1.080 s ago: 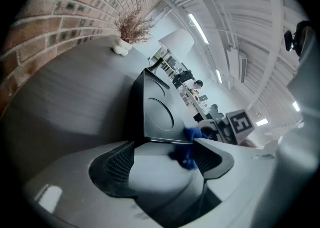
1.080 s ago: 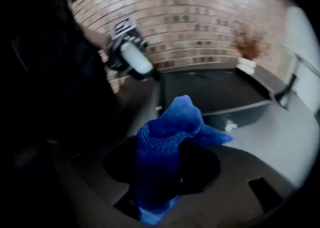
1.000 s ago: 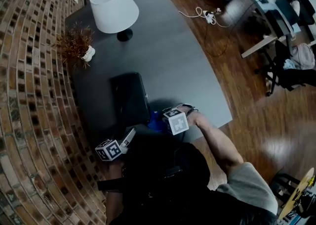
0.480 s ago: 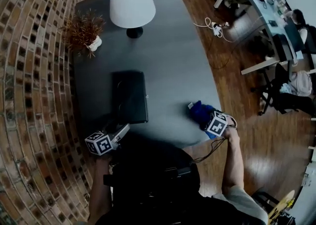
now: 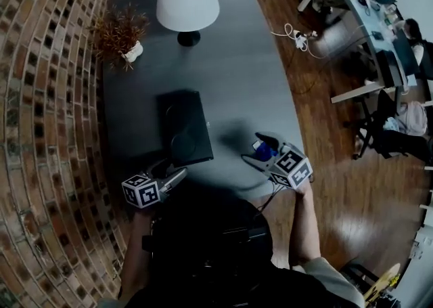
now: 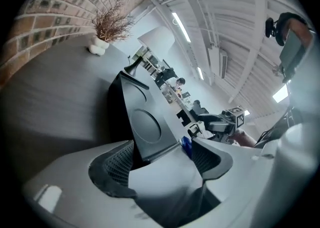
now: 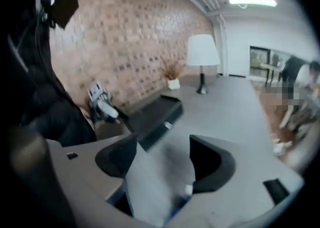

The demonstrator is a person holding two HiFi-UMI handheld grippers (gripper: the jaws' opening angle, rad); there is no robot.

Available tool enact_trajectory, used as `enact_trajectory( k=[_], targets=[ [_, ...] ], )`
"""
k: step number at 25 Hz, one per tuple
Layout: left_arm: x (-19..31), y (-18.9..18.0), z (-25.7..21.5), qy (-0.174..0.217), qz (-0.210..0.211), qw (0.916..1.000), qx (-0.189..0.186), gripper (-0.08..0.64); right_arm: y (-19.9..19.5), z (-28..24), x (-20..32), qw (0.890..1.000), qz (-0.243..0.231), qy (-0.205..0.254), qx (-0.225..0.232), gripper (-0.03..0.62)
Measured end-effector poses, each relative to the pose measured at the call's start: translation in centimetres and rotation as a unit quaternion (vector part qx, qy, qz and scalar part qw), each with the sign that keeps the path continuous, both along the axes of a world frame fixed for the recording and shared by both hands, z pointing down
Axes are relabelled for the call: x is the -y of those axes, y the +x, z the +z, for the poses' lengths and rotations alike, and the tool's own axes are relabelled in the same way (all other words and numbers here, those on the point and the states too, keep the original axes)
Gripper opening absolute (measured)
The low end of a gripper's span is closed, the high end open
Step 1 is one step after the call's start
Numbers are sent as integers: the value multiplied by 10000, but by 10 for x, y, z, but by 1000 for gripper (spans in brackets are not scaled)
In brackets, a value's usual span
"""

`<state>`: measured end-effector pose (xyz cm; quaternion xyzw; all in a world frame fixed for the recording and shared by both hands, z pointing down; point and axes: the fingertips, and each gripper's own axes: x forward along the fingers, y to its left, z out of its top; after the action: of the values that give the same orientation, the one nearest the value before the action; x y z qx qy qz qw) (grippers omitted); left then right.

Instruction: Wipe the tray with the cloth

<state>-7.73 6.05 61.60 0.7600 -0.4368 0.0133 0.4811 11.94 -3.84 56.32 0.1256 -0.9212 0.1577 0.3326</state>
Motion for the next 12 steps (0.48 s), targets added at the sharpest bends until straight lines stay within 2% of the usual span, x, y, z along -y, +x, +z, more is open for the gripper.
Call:
enact_trajectory(
  k=[1, 2, 3, 4, 5, 6, 7, 8, 9, 10, 12],
  targets=[
    [4, -6, -5, 65, -52, 9999, 69, 347, -36, 2, -15, 9964, -153, -524, 646, 325],
    [10, -12, -11, 155, -92, 9997, 174, 345, -63, 10, -26, 9898, -251, -942, 1038, 325],
    [17, -16, -18, 263, -81, 9991, 329, 335, -80, 22, -30, 9863, -274, -1142, 1161, 324],
    [25, -18, -24, 378, -2, 9979, 529, 325, -87, 35, -25, 9875, -228, -1121, 1088, 294],
    [33, -17, -29, 487, 136, 9959, 745, 325, -88, 46, -14, 9916, -162, -930, 888, 227],
    [41, -13, -32, 582, 309, 9934, 941, 325, -88, 56, 1, 9965, -161, -598, 566, 199],
    [49, -6, -33, 656, 495, 9905, 1107, 325, -88, 65, 16, 9994, -295, -145, 104, 199],
    [56, 1, -32, 705, 676, 9873, 1255, 325, -90, 76, 28, 9965, -592, 366, -469, 199],
    [63, 9, -29, 731, 841, 9839, 1396, 325, -94, 86, 34, 9854, -1024, 854, -1062, 199],
    [69, 16, -24, 734, 977, 9807, 1527, 325, -99, 96, 35, 9672, -1521, 1273, -1587, 199],
    [79, 25, -13, 653, 1113, 9769, 1704, 325, -113, 113, 33, 9215, -2435, 1941, -2322, 199]
  ],
)
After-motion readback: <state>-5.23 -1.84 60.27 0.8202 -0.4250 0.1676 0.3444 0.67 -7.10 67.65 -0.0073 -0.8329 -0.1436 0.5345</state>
